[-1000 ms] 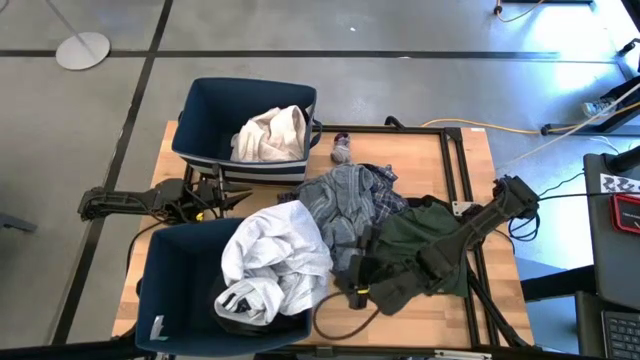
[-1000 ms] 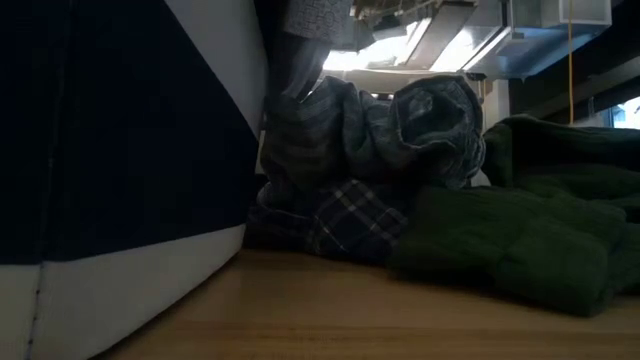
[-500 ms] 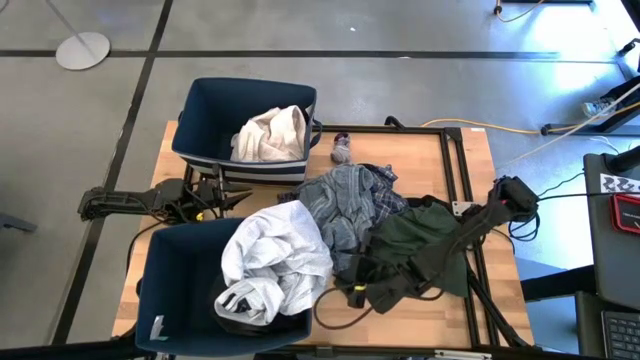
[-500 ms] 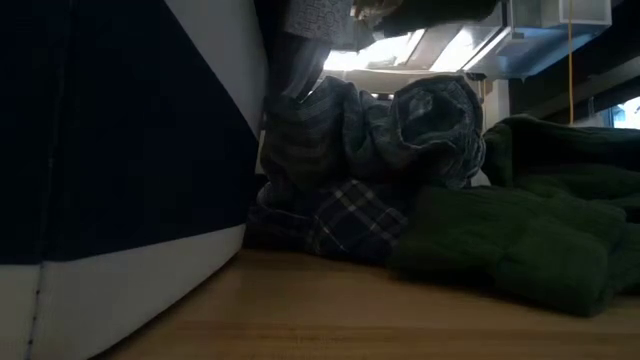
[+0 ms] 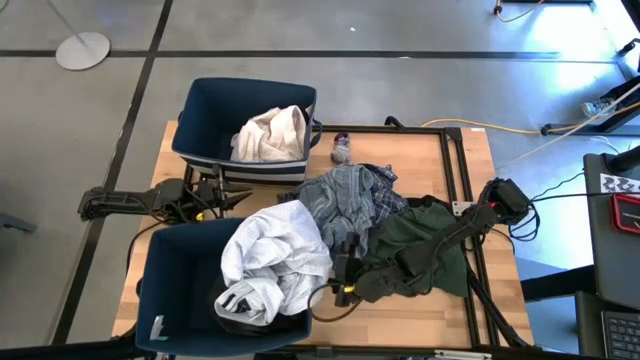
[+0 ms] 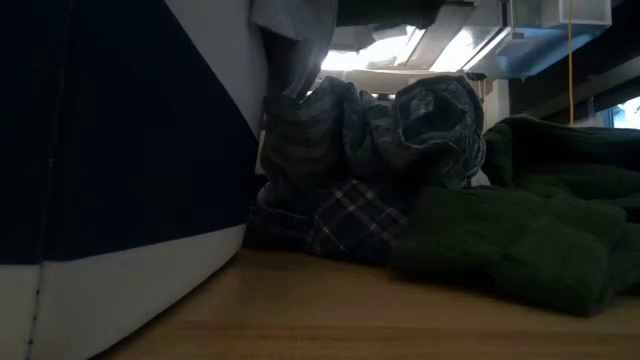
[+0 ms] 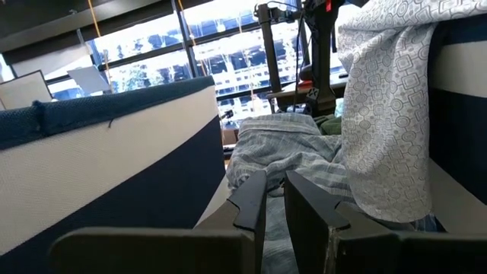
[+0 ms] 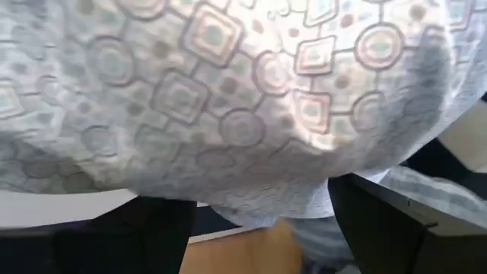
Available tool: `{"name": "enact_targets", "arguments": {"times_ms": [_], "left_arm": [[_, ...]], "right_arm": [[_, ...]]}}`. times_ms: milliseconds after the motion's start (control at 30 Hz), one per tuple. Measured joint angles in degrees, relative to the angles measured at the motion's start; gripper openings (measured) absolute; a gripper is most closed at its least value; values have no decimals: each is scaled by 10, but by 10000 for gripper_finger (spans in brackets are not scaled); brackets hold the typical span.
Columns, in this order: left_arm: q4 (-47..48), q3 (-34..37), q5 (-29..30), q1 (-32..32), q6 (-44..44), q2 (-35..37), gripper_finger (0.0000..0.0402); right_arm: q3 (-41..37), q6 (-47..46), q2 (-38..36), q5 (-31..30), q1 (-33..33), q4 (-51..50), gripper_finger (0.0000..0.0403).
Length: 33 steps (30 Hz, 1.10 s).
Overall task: Sort clothes
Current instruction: Put the light blue patient gown into the bottom blue laundry organizer
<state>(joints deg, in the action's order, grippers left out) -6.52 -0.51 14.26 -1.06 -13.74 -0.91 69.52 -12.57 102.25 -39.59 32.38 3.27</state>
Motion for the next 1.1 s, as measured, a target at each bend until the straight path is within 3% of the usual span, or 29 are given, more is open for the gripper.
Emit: {"name": "enact_targets", "arguments": {"times_ms": [200, 433, 600, 733, 900, 1100], "left_arm": [[1, 0, 0, 0, -1, 0, 40], [1, 0, 0, 0, -1, 0, 40], [1, 0, 0, 0, -1, 0, 40], [0, 0, 0, 0, -1, 0, 40], [0, 0, 0, 0, -1, 0, 40], [-1, 0, 0, 0, 0, 0, 40]], "right_arm": [[9, 69, -7, -16, 12, 46, 291], [55, 149, -13, -84, 22, 37, 291], [86, 196, -13, -83, 13, 40, 291], [106, 222, -13, -32, -4, 42, 291], [131, 235, -10, 78, -41, 47, 291], [134, 236, 10, 176, -83, 107, 291]]}}
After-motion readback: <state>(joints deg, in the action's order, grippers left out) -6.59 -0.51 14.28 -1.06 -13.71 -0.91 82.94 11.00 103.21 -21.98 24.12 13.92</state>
